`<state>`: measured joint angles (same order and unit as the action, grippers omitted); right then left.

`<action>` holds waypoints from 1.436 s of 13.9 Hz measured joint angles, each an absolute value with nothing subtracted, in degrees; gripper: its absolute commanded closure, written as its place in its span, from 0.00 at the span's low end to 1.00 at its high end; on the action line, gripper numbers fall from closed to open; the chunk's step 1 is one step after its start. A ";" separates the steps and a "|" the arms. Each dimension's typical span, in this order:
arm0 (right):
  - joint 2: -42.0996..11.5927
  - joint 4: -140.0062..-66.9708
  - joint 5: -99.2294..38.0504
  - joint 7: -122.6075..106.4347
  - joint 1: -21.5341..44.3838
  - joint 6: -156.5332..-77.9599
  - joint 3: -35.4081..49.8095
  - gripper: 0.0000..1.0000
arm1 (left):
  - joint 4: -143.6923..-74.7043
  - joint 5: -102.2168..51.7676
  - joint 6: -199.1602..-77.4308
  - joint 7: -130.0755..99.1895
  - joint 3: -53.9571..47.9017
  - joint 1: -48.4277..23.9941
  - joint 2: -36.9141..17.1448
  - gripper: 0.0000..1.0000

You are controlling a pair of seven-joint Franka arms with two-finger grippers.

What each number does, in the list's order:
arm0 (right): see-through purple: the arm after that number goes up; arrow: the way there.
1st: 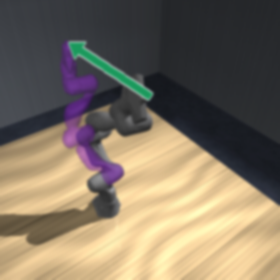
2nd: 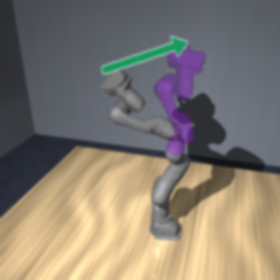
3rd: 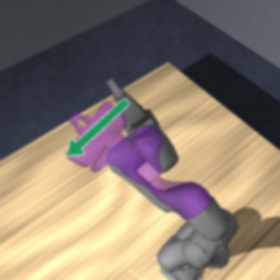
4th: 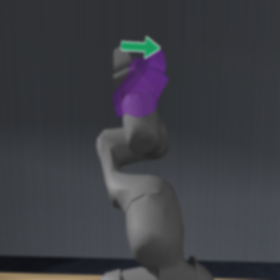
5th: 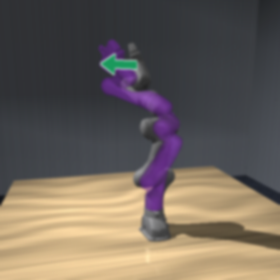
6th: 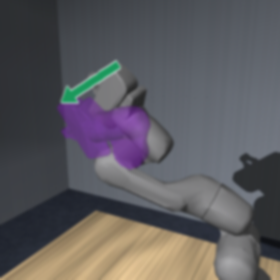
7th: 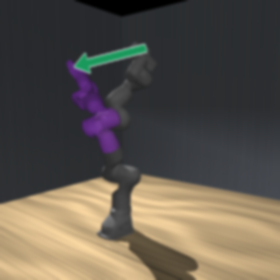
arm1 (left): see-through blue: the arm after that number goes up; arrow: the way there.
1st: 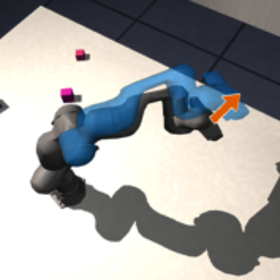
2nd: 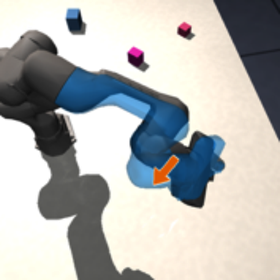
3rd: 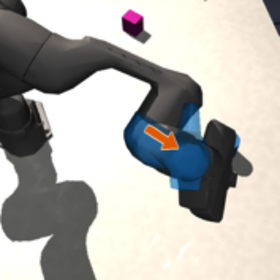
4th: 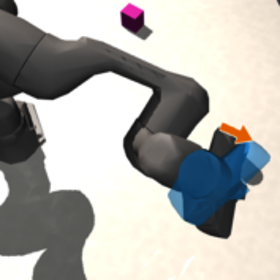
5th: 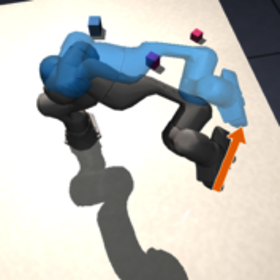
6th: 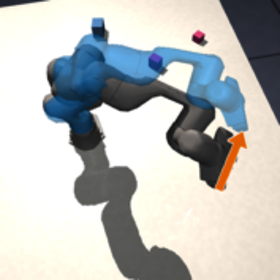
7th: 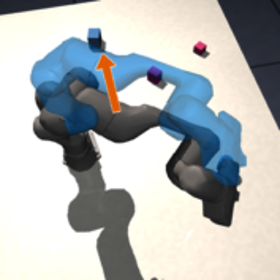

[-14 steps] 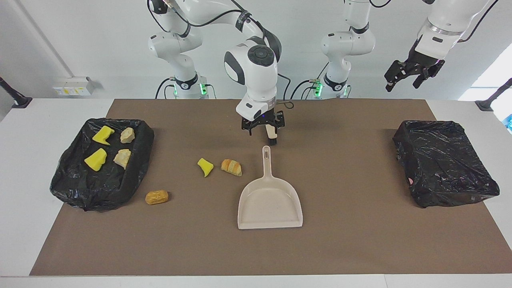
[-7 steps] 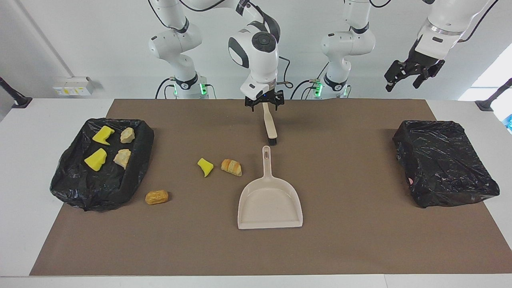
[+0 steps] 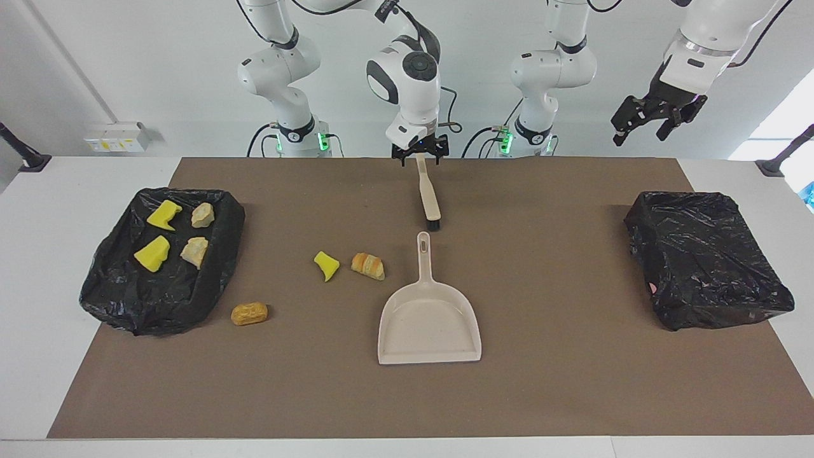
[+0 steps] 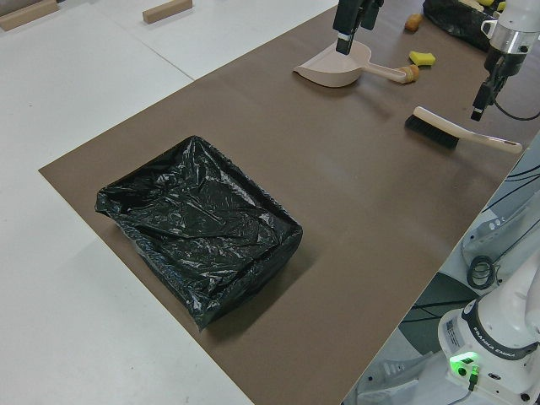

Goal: Sweep and dump trash in bin
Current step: 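Set the dustpan down at the table center with the right gripper, then grasp the brush with the right gripper and carry it behind the scraps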

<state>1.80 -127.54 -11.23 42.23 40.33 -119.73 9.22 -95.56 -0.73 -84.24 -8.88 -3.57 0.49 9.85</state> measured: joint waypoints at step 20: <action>-0.61 -130.97 -13.39 43.44 44.68 -123.94 9.14 1.00 | -95.56 -0.73 -84.24 -8.88 -3.57 0.49 9.85 0.00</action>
<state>-0.61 -130.97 -13.39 43.44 44.68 -123.94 9.14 -95.56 -0.73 -84.24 -8.88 -3.57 0.49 9.85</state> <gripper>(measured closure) 0.744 0.000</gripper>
